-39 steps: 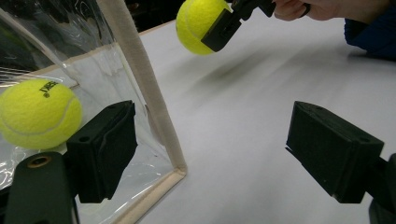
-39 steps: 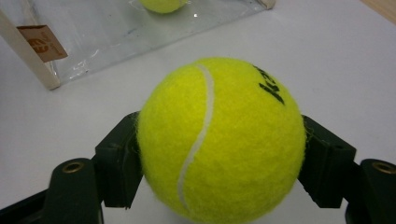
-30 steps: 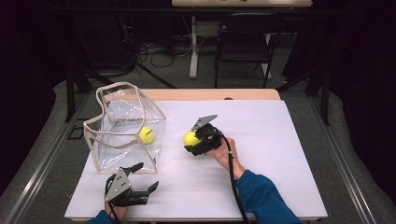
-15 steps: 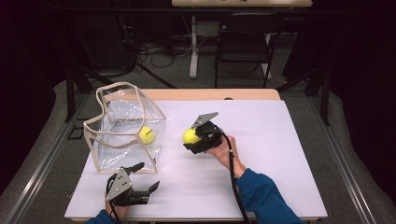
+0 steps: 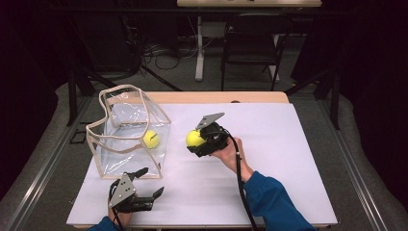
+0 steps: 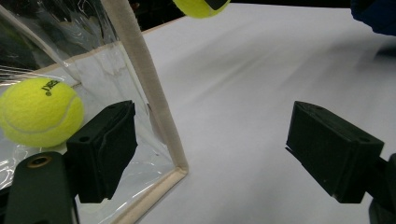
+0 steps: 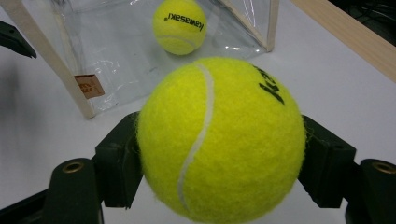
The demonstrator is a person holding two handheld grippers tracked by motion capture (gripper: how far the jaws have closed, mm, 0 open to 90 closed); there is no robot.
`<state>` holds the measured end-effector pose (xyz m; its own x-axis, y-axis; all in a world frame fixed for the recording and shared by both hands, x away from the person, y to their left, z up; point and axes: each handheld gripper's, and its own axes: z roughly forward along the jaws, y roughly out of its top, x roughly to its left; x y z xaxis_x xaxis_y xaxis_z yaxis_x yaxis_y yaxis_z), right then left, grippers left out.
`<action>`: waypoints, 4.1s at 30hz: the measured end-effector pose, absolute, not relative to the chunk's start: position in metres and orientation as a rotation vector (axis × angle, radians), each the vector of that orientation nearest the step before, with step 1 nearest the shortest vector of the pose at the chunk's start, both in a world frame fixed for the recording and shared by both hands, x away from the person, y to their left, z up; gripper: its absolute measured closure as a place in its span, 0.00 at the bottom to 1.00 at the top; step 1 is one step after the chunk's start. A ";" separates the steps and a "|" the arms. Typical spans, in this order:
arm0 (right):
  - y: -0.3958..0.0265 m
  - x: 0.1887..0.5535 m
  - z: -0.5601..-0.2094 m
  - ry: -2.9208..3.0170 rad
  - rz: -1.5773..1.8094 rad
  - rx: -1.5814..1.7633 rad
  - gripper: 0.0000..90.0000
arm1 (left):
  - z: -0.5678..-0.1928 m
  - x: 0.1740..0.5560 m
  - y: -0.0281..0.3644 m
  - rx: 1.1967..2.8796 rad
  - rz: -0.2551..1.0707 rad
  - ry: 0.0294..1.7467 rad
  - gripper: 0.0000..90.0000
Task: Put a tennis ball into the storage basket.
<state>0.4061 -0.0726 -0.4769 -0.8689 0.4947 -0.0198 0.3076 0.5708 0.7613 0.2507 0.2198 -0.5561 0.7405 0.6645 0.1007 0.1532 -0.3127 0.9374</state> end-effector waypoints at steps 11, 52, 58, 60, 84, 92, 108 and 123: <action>-0.072 0.403 -0.466 2.566 1.189 0.651 0.29 | -0.556 0.251 0.220 1.849 0.585 0.632 0.17; -0.068 0.406 -0.432 2.535 1.176 0.615 0.29 | -0.556 0.251 0.220 1.846 0.586 0.634 0.18; -0.068 0.408 -0.429 2.534 1.172 0.617 0.29 | -0.556 0.251 0.220 1.845 0.585 0.635 0.17; -0.068 0.408 -0.428 2.531 1.172 0.611 0.29 | -0.556 0.251 0.220 1.846 0.583 0.633 0.18; -0.062 0.416 -0.409 2.510 1.168 0.597 0.29 | -0.556 0.251 0.220 1.846 0.585 0.634 0.18; -0.061 0.420 -0.405 2.505 1.174 0.601 0.29 | -0.556 0.251 0.220 1.847 0.583 0.635 0.18; -0.052 0.428 -0.397 2.502 1.140 0.589 0.29 | -0.556 0.251 0.220 1.843 0.585 0.635 0.17; -0.041 0.431 -0.391 2.514 1.109 0.562 0.29 | -0.557 0.252 0.220 1.843 0.582 0.638 0.17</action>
